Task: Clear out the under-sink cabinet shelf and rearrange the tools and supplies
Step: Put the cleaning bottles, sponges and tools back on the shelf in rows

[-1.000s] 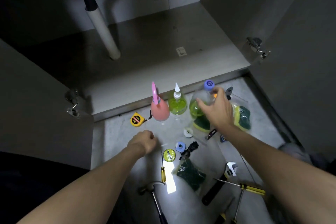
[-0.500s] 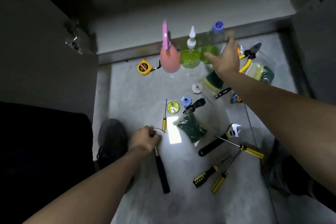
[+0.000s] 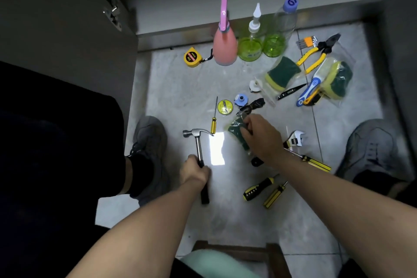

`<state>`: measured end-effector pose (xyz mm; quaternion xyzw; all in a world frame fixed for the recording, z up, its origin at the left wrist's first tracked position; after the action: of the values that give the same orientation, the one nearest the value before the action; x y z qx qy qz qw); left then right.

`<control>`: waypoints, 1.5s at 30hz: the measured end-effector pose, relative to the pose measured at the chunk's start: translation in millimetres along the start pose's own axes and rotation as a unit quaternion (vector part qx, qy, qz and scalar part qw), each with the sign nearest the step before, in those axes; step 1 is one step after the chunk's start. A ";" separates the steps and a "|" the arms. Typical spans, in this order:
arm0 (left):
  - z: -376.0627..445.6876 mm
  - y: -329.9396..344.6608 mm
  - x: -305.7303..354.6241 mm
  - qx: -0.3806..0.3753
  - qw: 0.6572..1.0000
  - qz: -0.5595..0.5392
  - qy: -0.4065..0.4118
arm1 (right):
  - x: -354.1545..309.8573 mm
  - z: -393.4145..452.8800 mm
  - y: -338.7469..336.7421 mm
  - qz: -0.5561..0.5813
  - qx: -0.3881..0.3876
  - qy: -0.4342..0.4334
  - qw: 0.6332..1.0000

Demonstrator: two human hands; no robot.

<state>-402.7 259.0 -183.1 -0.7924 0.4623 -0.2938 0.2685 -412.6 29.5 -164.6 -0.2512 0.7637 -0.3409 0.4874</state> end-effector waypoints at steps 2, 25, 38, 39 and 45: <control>6.9 -7.3 1.9 0.013 1.000 -0.019 -0.003 | 2.7 -12.2 -0.6 -0.029 -0.019 -0.030 0.999; 59.7 -20.8 30.9 0.074 0.963 -0.258 0.008 | 34.1 -119.7 26.3 -0.012 -0.108 0.426 0.898; 72.8 -43.2 23.9 0.105 0.991 -0.057 0.055 | 40.6 -58.5 25.7 0.126 -0.003 0.466 0.875; 72.5 -45.0 25.9 0.104 0.992 -0.043 0.056 | 40.8 -57.7 26.5 0.144 0.003 0.480 0.865; 73.8 -50.2 38.1 0.105 0.992 -0.011 0.066 | 34.1 -60.1 13.4 0.175 0.048 0.516 0.837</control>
<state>-306.0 258.0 -190.3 -0.7436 0.4372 -0.3954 0.3155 -481.9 30.2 -176.8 0.1224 0.9184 -0.3664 0.0860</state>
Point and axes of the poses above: each hand's wrist, its own z-axis towards the middle knuckle, its own y-axis out of the palm, x = y × z, the point moved 1 cm from there along z, towards the middle knuckle, and after that the axes turned 2 degrees about -z, right-handed, at the moved point
